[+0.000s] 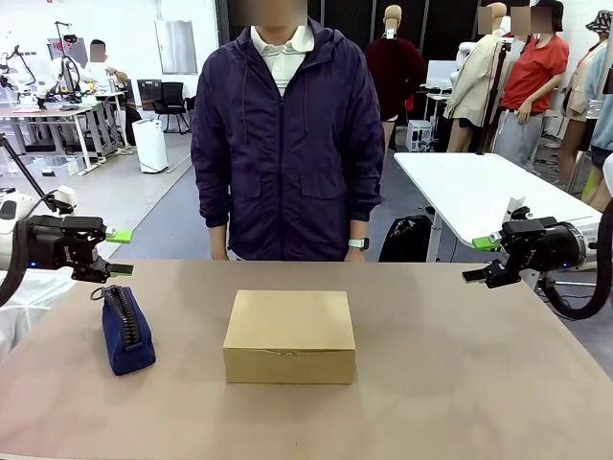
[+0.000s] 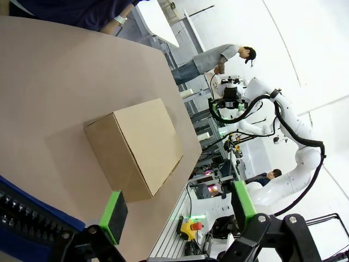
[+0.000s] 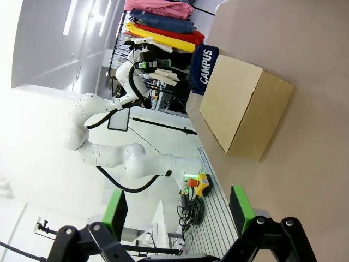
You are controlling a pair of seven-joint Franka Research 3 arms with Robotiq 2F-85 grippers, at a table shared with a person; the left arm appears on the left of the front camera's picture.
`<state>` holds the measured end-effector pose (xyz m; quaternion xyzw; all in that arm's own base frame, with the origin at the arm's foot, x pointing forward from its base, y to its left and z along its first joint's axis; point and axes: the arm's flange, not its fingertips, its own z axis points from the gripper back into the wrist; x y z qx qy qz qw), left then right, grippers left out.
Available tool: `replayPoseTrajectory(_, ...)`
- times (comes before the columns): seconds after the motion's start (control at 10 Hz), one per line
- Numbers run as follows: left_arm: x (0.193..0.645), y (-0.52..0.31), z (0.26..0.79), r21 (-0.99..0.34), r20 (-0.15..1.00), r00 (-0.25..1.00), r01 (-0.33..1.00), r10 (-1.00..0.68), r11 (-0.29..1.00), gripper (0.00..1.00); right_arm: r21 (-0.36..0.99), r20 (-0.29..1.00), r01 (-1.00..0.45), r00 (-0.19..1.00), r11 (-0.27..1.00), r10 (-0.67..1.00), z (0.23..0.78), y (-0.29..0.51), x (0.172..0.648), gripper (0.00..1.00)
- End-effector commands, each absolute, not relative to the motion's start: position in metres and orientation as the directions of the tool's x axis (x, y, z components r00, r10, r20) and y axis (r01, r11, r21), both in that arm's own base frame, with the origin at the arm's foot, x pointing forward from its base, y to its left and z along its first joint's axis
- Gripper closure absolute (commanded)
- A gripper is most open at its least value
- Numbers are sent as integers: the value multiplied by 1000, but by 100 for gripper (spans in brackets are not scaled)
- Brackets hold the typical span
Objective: Pack the items into the box.
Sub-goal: Close the Mailer Box.
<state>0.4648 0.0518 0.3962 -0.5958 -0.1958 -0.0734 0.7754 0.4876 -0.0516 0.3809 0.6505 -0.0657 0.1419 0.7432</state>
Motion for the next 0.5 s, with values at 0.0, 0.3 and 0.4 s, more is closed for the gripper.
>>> replayPoseTrajectory(0.0, 465, 55, 399, -888, 404, 908, 360, 109, 287, 0, 947, 285, -302, 948, 111, 144, 385, -53, 487, 0)
replayPoseTrajectory(0.3, 465, 55, 399, -888, 404, 908, 360, 109, 287, 0, 947, 285, -302, 948, 111, 144, 385, -53, 487, 0)
replayPoseTrajectory(0.4, 465, 55, 399, -888, 404, 908, 360, 109, 287, 0, 947, 285, -302, 948, 111, 144, 385, -53, 487, 0)
